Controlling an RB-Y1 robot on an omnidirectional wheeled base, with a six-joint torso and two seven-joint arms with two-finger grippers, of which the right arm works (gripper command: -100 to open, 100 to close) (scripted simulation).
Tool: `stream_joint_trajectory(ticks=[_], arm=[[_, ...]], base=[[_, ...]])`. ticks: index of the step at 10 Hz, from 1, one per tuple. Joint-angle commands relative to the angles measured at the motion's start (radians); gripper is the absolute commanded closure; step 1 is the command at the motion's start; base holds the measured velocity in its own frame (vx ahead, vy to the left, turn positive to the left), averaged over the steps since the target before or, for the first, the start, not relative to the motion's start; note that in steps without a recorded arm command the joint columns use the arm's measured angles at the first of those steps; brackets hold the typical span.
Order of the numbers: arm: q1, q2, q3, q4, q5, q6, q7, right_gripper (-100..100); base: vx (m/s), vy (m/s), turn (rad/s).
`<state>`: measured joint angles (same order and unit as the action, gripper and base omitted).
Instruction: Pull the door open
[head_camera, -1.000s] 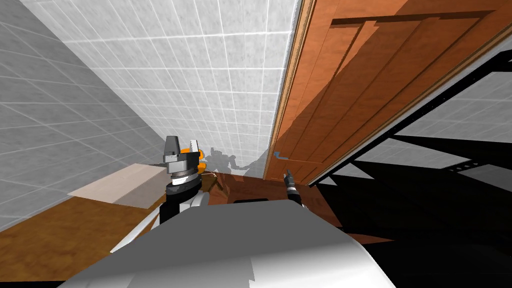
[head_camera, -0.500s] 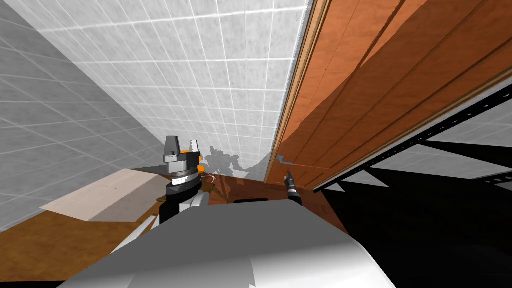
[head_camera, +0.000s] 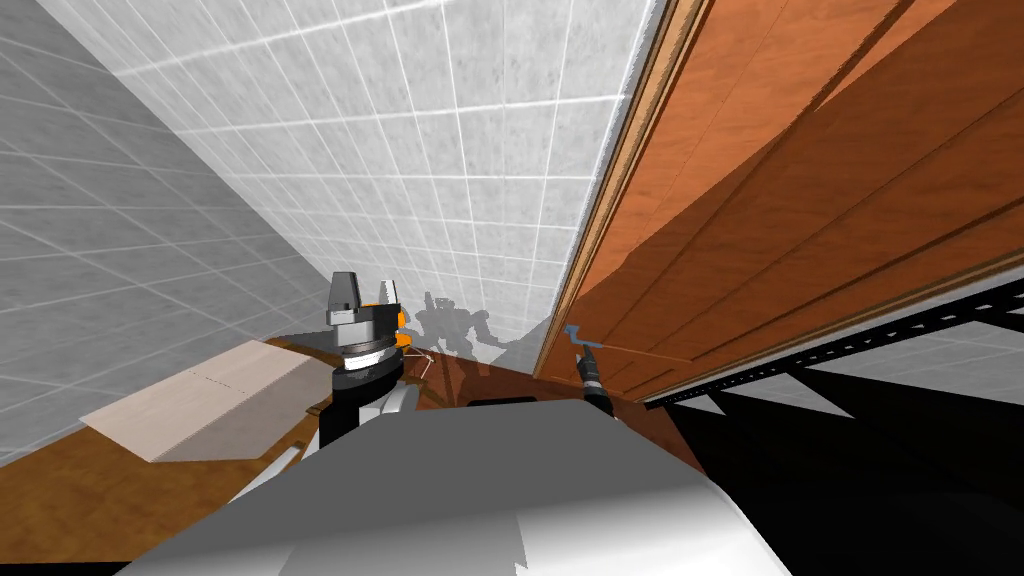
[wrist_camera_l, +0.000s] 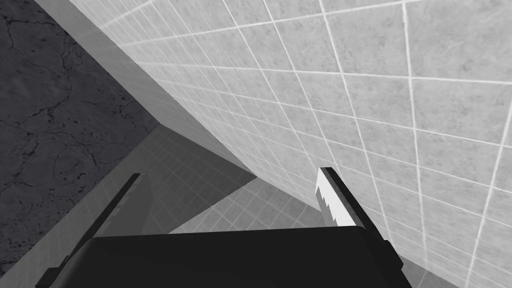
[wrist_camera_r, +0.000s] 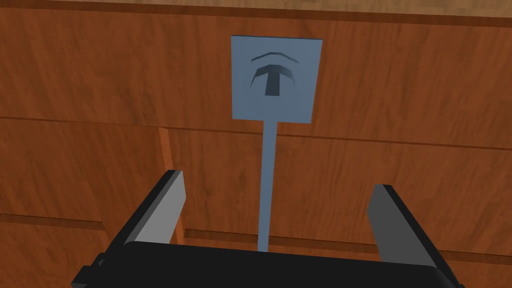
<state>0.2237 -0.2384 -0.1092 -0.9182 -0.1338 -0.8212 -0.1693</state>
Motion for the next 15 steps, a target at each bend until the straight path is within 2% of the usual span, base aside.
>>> stream_joint_trajectory(ticks=[1, 3, 4, 5, 10, 12, 15], arm=[[-0.009, -0.012, -0.012, 0.029, -0.007, -0.013, -0.01, -100], [-0.016, -0.029, -0.029, 0.059, -0.018, -0.025, -0.022, -100], [-0.018, -0.026, -0.025, 0.055, -0.015, -0.023, -0.02, -100], [-0.018, -0.026, -0.025, 0.055, -0.015, -0.023, -0.02, 100], [-0.018, -0.026, -0.025, 0.055, -0.015, -0.023, -0.02, 100], [-0.006, -0.036, -0.013, 0.058, -0.01, -0.036, -0.035, 100], [0.02, -0.062, 0.011, 0.061, 0.001, -0.071, -0.069, 100]], base=[[0.165, -0.024, 0.088], [0.189, -0.026, 0.12], [0.089, -0.01, 0.02], [-0.013, 0.0, -0.015], [-0.017, 0.002, 0.001], [-0.128, -0.024, 0.102], [-0.195, -0.023, 0.138]])
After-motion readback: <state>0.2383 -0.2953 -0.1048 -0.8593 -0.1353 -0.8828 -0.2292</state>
